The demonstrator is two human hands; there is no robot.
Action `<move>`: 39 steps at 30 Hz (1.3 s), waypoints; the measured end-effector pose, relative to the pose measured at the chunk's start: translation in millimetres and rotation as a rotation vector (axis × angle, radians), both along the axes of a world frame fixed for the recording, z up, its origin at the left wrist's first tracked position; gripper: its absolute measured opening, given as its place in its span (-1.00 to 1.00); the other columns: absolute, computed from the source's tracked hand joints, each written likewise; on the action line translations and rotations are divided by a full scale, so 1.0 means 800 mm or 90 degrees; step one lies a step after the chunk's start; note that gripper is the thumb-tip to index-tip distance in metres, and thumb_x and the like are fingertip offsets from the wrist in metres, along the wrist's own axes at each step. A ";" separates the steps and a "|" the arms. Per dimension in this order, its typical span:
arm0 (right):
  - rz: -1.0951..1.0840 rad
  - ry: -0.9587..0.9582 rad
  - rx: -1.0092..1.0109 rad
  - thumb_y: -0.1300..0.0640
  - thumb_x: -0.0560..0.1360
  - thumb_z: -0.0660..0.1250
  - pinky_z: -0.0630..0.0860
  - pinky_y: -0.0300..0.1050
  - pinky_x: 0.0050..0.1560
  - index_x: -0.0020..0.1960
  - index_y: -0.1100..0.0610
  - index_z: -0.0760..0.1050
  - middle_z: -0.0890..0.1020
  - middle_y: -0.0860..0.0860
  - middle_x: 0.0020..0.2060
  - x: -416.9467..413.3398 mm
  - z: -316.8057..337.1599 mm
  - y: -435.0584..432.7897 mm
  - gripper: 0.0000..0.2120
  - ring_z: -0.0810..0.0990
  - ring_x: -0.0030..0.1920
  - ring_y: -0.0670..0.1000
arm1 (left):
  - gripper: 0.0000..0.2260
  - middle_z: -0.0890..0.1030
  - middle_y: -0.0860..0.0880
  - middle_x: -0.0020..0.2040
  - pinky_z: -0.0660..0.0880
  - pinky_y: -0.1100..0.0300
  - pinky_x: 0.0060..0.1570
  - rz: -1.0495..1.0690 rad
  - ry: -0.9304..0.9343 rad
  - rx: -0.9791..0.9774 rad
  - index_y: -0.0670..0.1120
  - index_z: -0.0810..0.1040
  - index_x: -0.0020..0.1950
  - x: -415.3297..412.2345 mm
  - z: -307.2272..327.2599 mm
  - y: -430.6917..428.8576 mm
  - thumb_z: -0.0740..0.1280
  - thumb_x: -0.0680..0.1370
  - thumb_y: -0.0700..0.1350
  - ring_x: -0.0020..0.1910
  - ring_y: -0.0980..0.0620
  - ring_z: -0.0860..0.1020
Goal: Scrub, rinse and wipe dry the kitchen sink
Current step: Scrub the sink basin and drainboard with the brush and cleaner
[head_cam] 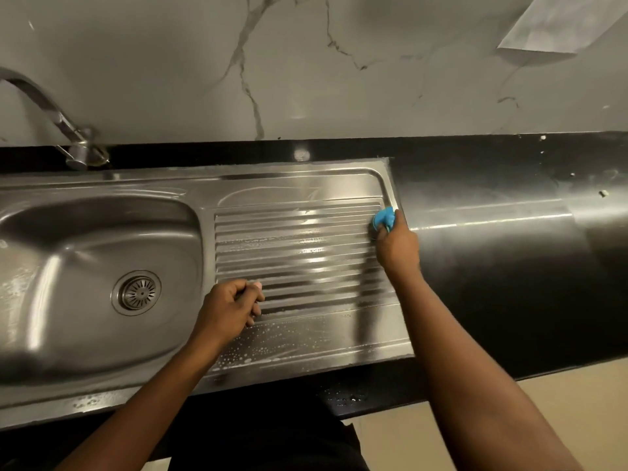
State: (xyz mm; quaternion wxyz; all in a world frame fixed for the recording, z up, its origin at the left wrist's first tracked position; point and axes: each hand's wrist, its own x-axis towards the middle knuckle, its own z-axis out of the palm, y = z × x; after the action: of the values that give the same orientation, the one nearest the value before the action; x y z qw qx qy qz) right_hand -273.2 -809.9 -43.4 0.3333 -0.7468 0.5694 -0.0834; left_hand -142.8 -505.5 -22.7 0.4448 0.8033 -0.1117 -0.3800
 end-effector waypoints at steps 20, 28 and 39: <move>0.127 0.024 0.001 -0.06 0.74 0.08 0.47 -0.11 -0.24 0.57 0.02 0.25 0.61 0.01 -0.14 0.088 -0.022 0.029 -0.58 0.67 -0.05 0.10 | -0.70 0.69 -0.11 -0.32 0.48 0.12 -0.29 0.077 -0.012 0.029 -0.11 0.68 -0.18 -0.002 -0.002 0.038 0.33 0.69 -0.03 -0.42 0.00 0.59; 0.072 0.004 0.008 0.02 0.74 0.13 0.50 -0.09 -0.08 0.67 0.07 0.09 0.61 0.06 -0.03 0.089 -0.006 0.036 -0.46 0.64 -0.01 0.06 | -0.71 0.69 -0.12 -0.31 0.51 0.16 -0.30 0.061 -0.008 0.012 -0.13 0.69 -0.16 0.009 0.003 0.044 0.33 0.68 -0.04 -0.40 0.02 0.59; 0.393 0.070 0.088 0.02 0.70 0.22 0.59 0.10 0.18 0.66 0.03 0.11 0.62 0.18 0.20 0.224 0.001 0.175 -0.42 0.64 0.17 0.17 | -0.70 0.69 -0.12 -0.31 0.50 0.09 -0.29 0.076 -0.025 0.015 -0.13 0.68 -0.16 0.033 0.006 0.045 0.32 0.69 -0.03 -0.39 -0.03 0.59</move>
State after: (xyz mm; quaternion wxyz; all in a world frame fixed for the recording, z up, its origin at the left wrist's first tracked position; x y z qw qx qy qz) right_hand -94.2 -669.9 -42.8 0.3614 -0.8634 0.3370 0.1011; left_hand -116.1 -469.3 -17.6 0.4549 0.8210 -0.0682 -0.3382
